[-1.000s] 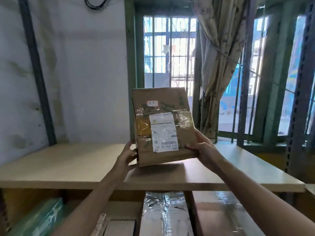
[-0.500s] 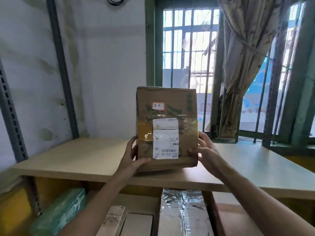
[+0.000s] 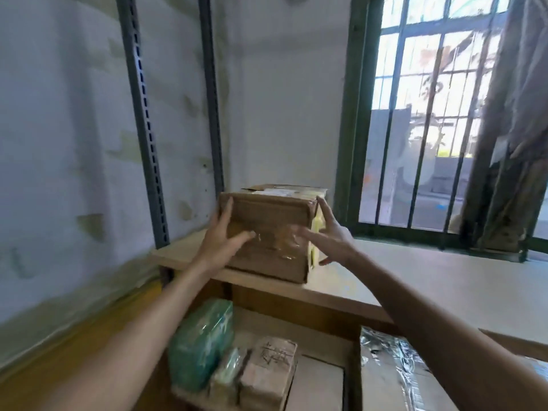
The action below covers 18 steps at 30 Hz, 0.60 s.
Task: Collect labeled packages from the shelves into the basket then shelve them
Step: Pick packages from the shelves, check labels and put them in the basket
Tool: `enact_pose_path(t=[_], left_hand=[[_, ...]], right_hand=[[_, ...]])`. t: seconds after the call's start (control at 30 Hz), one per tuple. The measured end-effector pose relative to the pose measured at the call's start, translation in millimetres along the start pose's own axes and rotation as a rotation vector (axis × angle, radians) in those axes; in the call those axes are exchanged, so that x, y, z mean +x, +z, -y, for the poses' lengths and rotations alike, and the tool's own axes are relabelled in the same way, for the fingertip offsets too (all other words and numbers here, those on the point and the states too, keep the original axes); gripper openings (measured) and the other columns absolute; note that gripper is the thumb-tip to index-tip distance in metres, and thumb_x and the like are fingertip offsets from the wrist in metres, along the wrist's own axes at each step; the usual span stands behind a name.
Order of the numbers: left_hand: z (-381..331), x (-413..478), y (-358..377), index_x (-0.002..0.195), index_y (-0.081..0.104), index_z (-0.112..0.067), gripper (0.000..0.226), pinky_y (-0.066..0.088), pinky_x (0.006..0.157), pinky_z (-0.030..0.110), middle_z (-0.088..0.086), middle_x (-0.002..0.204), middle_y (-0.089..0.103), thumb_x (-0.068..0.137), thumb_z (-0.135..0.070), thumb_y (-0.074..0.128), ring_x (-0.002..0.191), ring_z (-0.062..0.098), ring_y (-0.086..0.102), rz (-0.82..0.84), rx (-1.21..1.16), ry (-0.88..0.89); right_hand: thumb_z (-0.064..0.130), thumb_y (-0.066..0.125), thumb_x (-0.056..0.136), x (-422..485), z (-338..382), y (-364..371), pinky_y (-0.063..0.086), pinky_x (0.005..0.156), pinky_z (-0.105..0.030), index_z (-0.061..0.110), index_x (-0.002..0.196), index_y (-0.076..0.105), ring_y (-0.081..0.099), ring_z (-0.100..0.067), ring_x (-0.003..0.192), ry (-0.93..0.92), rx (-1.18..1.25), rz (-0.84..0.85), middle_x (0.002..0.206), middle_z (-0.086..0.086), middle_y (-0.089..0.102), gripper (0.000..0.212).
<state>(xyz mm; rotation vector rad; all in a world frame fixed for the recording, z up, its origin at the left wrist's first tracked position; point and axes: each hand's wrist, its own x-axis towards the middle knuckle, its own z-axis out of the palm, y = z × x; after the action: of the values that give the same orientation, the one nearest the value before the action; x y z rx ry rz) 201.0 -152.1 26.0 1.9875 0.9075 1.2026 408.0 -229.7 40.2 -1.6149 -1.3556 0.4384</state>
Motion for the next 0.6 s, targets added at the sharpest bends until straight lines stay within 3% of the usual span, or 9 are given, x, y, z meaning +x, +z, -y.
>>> enact_pose_path(t=[0.1, 0.2, 0.27, 0.33, 0.47, 0.6], left_hand=[[28.0, -6.5, -20.8, 0.145, 0.013, -0.037, 0.078, 0.012, 0.114, 0.035, -0.004, 0.156, -0.010, 0.084, -0.036, 0.062, 0.144, 0.018, 0.002, 0.115, 0.170, -0.110], [49.6, -14.7, -35.8, 0.144, 0.024, -0.033, 0.068, 0.020, 0.109, 0.028, 0.000, 0.156, 0.005, 0.086, -0.034, 0.059, 0.142, 0.021, 0.012, 0.194, 0.206, -0.193], [62.9, -21.7, -43.7, 0.144, 0.025, -0.031, 0.066, 0.023, 0.107, 0.026, -0.001, 0.155, 0.017, 0.087, -0.032, 0.058, 0.140, 0.020, 0.020, 0.204, 0.237, -0.208], [75.4, -30.1, -53.9, 0.144, 0.027, -0.032, 0.065, 0.022, 0.107, 0.025, -0.005, 0.153, 0.022, 0.087, -0.029, 0.059, 0.138, 0.016, 0.023, 0.179, 0.249, -0.216], [106.4, -46.9, -69.6, 0.139, 0.038, -0.029, 0.055, 0.021, 0.100, 0.021, -0.006, 0.147, 0.035, 0.088, -0.022, 0.057, 0.134, 0.012, 0.030, 0.044, 0.267, -0.168], [147.1, -67.7, -61.0, 0.129, 0.051, -0.022, 0.045, 0.034, 0.103, 0.032, 0.000, 0.135, 0.051, 0.085, -0.019, 0.060, 0.125, 0.017, 0.044, -0.091, 0.322, -0.164]], right_hand=[[0.042, 0.067, 0.081, 25.7, 11.9, 46.2, 0.056, 0.071, -0.043, 0.045, 0.144, -0.011, 0.051, -0.041, 0.120, -0.008, -0.007, -0.036, 0.148, -0.016, 0.035, 0.100], [0.045, 0.067, 0.080, 47.2, 26.6, 87.1, 0.057, 0.060, -0.035, 0.047, 0.143, -0.011, 0.052, -0.041, 0.118, -0.008, -0.007, -0.035, 0.146, -0.018, 0.037, 0.101], [0.045, 0.066, 0.081, 60.3, 33.8, 112.2, 0.057, 0.074, -0.045, 0.047, 0.143, -0.012, 0.053, -0.041, 0.117, -0.014, -0.007, -0.036, 0.145, -0.020, 0.039, 0.099], [0.046, 0.062, 0.084, 69.9, 41.6, 132.0, 0.052, 0.089, -0.051, 0.045, 0.144, -0.012, 0.054, -0.040, 0.116, -0.017, -0.035, -0.023, 0.145, -0.020, 0.039, 0.095], [0.050, 0.052, 0.089, 69.0, 43.5, 151.5, 0.044, 0.098, -0.050, 0.037, 0.147, -0.008, 0.048, -0.039, 0.123, -0.037, -0.114, 0.012, 0.144, -0.018, 0.041, 0.085], [0.029, 0.053, 0.091, 20.1, 17.6, 171.9, 0.038, 0.102, -0.044, 0.014, 0.148, 0.021, 0.036, -0.031, 0.130, -0.342, -0.183, -0.185, 0.146, -0.014, 0.036, 0.067]])
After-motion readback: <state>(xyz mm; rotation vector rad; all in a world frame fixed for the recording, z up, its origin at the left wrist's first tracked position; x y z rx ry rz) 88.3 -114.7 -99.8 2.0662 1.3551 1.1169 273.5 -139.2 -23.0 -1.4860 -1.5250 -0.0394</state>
